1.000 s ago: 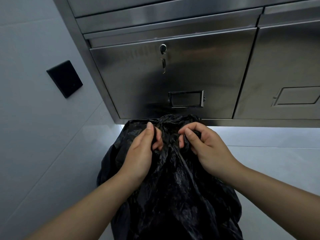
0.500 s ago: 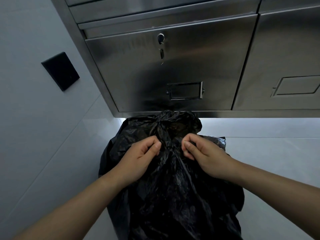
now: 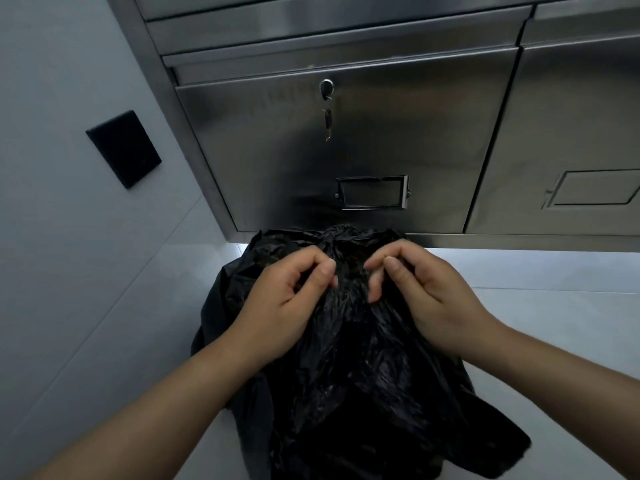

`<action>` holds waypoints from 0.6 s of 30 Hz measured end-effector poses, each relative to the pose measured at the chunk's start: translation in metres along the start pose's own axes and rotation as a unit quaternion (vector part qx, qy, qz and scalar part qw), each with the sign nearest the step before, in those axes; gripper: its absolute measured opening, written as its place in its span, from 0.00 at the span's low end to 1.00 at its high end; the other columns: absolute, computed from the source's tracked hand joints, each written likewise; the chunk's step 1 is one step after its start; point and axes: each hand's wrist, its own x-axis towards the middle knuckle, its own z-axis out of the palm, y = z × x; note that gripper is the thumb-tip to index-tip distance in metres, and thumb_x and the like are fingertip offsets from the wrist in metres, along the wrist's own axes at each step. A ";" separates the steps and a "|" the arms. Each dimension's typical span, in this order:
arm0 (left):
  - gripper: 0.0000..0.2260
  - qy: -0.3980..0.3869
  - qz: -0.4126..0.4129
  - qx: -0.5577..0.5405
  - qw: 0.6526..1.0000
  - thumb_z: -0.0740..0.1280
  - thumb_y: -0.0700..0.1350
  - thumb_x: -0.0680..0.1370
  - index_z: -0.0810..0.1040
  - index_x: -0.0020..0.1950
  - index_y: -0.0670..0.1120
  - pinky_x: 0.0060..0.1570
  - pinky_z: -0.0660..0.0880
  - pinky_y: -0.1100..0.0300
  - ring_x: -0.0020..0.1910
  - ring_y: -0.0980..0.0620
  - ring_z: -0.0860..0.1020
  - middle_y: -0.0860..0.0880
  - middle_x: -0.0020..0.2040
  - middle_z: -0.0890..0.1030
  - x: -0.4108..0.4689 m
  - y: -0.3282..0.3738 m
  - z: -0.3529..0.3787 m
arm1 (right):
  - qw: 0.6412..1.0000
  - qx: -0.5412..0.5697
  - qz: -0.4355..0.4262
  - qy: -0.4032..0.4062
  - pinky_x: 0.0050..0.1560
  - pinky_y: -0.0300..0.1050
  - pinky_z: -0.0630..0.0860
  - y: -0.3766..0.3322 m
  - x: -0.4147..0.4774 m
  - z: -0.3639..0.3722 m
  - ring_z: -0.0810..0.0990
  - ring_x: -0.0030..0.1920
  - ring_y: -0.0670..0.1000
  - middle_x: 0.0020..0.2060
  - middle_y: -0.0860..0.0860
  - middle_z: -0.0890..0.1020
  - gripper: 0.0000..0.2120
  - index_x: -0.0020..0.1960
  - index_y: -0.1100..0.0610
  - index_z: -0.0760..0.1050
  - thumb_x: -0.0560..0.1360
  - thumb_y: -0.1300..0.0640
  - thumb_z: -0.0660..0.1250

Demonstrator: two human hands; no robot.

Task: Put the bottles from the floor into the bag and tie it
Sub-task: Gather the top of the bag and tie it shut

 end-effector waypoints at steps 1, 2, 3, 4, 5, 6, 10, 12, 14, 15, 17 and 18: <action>0.12 0.004 0.003 -0.004 1.000 0.57 0.55 0.77 0.73 0.37 0.54 0.34 0.67 0.61 0.32 0.51 0.71 0.48 0.33 0.73 0.000 0.003 0.001 | 0.999 0.035 0.001 0.013 0.45 0.37 0.72 -0.004 0.001 0.005 0.78 0.37 0.47 0.31 0.46 0.79 0.09 0.49 0.51 0.72 0.80 0.54 0.53; 0.11 0.004 0.005 -0.008 1.000 0.57 0.55 0.77 0.73 0.37 0.54 0.34 0.67 0.62 0.32 0.53 0.71 0.49 0.32 0.73 0.000 0.004 0.002 | 0.997 0.071 0.007 0.022 0.43 0.36 0.72 -0.007 0.001 0.009 0.78 0.35 0.48 0.29 0.47 0.76 0.09 0.48 0.54 0.72 0.80 0.56 0.53; 0.11 -0.003 0.005 -0.013 1.000 0.57 0.54 0.77 0.72 0.37 0.55 0.34 0.66 0.65 0.32 0.56 0.70 0.52 0.32 0.73 -0.001 0.005 0.003 | 0.994 0.103 0.015 0.024 0.42 0.36 0.72 -0.010 0.001 0.013 0.77 0.33 0.49 0.28 0.47 0.74 0.10 0.47 0.55 0.71 0.80 0.57 0.52; 0.11 -0.015 0.002 -0.016 1.000 0.57 0.54 0.78 0.72 0.37 0.55 0.34 0.66 0.67 0.32 0.59 0.69 0.55 0.32 0.72 -0.002 0.004 0.004 | 0.991 0.130 0.025 0.020 0.40 0.36 0.72 -0.012 0.001 0.016 0.76 0.31 0.49 0.27 0.47 0.72 0.10 0.46 0.57 0.71 0.81 0.58 0.52; 0.11 -0.032 -0.002 -0.018 0.999 0.57 0.54 0.77 0.71 0.36 0.55 0.35 0.65 0.68 0.32 0.60 0.69 0.56 0.32 0.72 -0.004 0.002 0.005 | 0.988 0.148 0.037 0.012 0.39 0.36 0.72 -0.014 0.000 0.018 0.75 0.30 0.50 0.26 0.47 0.70 0.10 0.46 0.57 0.70 0.81 0.59 0.51; 0.11 -0.049 -0.007 -0.020 0.999 0.57 0.54 0.77 0.71 0.36 0.55 0.35 0.66 0.68 0.33 0.60 0.69 0.57 0.32 0.72 -0.006 0.000 0.006 | 0.986 0.158 0.051 0.003 0.38 0.37 0.71 -0.015 -0.001 0.019 0.74 0.29 0.50 0.26 0.47 0.69 0.10 0.45 0.58 0.70 0.81 0.60 0.51; 0.12 -0.114 -0.035 -0.041 0.992 0.58 0.51 0.78 0.71 0.35 0.52 0.36 0.65 0.70 0.33 0.62 0.69 0.58 0.31 0.72 -0.016 -0.012 0.006 | 0.966 0.227 0.121 -0.039 0.44 0.43 0.79 -0.017 -0.006 0.019 0.68 0.25 0.47 0.25 0.45 0.66 0.10 0.44 0.59 0.68 0.80 0.60 0.50; 0.12 -0.129 -0.067 -0.059 0.988 0.59 0.48 0.78 0.71 0.34 0.49 0.36 0.64 0.71 0.32 0.63 0.68 0.59 0.31 0.71 -0.018 -0.020 0.004 | 0.960 0.244 0.131 -0.053 0.46 0.46 0.80 -0.017 -0.007 0.019 0.63 0.25 0.44 0.25 0.43 0.66 0.11 0.44 0.59 0.68 0.81 0.59 0.50; 0.12 -0.121 -0.098 -0.089 0.984 0.58 0.47 0.77 0.71 0.34 0.48 0.37 0.65 0.71 0.33 0.63 0.68 0.58 0.31 0.72 -0.018 -0.026 0.002 | 0.964 0.228 0.123 -0.055 0.36 0.39 0.76 -0.012 -0.007 0.018 0.61 0.25 0.43 0.24 0.42 0.66 0.11 0.44 0.59 0.68 0.80 0.59 0.51; 0.12 -0.114 -0.109 -0.105 0.982 0.58 0.47 0.77 0.71 0.33 0.48 0.38 0.65 0.72 0.33 0.62 0.68 0.58 0.31 0.71 -0.018 -0.029 0.001 | 0.966 0.219 0.126 -0.053 0.31 0.37 0.71 -0.007 -0.008 0.017 0.60 0.25 0.42 0.24 0.42 0.66 0.11 0.44 0.59 0.68 0.80 0.59 0.50; 0.13 -0.113 -0.131 -0.116 0.978 0.57 0.48 0.77 0.71 0.32 0.51 0.37 0.64 0.72 0.32 0.60 0.66 0.57 0.30 0.70 -0.019 -0.035 0.001 | 0.965 0.206 0.150 -0.055 0.28 0.39 0.60 0.007 -0.013 0.018 0.59 0.25 0.43 0.24 0.42 0.65 0.12 0.43 0.59 0.68 0.80 0.60 0.50; 0.14 -0.118 -0.141 -0.114 0.976 0.57 0.48 0.77 0.70 0.31 0.52 0.35 0.64 0.71 0.31 0.59 0.65 0.57 0.29 0.68 -0.020 -0.039 0.001 | 0.965 0.197 0.164 -0.056 0.28 0.41 0.57 0.014 -0.016 0.018 0.58 0.25 0.43 0.24 0.42 0.65 0.12 0.43 0.59 0.68 0.81 0.60 0.49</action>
